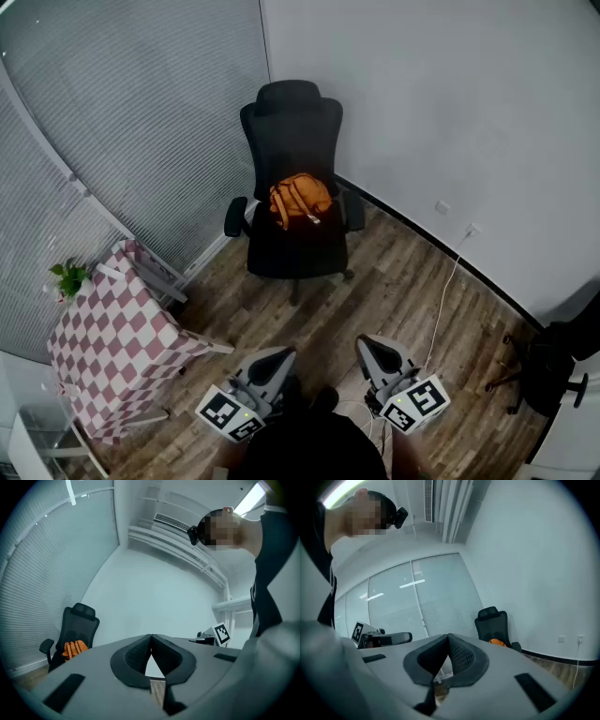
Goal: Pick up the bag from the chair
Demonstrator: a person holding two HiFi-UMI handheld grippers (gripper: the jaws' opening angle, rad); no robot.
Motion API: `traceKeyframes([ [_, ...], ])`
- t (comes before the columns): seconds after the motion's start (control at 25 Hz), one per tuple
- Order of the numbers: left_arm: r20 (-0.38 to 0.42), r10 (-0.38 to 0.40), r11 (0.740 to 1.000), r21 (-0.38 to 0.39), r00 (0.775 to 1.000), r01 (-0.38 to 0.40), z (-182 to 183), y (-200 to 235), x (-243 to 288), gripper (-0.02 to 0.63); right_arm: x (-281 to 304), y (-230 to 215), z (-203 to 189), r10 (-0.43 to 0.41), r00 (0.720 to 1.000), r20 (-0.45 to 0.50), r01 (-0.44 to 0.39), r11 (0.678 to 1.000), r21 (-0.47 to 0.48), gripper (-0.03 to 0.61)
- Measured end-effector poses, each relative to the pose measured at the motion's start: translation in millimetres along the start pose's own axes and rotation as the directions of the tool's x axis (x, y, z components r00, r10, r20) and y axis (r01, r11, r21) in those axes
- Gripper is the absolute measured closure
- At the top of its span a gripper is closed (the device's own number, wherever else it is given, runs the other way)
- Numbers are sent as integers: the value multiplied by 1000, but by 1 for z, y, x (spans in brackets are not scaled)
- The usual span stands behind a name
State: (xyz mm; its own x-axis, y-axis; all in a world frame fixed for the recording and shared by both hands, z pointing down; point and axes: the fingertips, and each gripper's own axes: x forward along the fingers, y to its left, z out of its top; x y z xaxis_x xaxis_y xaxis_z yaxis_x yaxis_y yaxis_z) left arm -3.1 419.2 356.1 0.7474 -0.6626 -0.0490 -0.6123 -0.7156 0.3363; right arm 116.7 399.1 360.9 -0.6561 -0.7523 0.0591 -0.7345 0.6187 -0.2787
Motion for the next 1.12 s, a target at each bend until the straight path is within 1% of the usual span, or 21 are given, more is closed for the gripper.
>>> traceKeyframes([
  [0.24, -16, 1, 1000, 19, 1000, -1, 18, 30, -8, 581, 25, 20, 4, 0, 1000, 0, 0, 1000, -26, 560],
  [0.4, -29, -5, 1000, 28, 1000, 6, 22, 50, -13, 581, 40, 27, -1, -9, 1000, -13, 9, 1000, -14, 560],
  [0.52, -39, -7, 1000, 26, 999, 8, 24, 62, -16, 581, 51, 29, -1, -10, 1000, 5, 9, 1000, 22, 560],
  [0.72, -59, -22, 999, 40, 998, 24, 26, 82, -22, 581, 73, 31, -4, -50, 999, -5, 50, 999, 11, 560],
  [0.88, -71, -38, 999, 34, 997, 41, 25, 101, -27, 581, 85, 32, -10, -89, 996, -7, 90, 996, 31, 560],
  [1.0, -84, -36, 999, 19, 996, 37, 24, 116, -28, 581, 90, 31, -13, -116, 993, -10, 117, 992, 48, 560],
  [1.12, -85, -28, 1000, -5, 996, 28, 22, 129, -26, 581, 95, 30, -17, -126, 992, -26, 127, 990, 54, 560],
])
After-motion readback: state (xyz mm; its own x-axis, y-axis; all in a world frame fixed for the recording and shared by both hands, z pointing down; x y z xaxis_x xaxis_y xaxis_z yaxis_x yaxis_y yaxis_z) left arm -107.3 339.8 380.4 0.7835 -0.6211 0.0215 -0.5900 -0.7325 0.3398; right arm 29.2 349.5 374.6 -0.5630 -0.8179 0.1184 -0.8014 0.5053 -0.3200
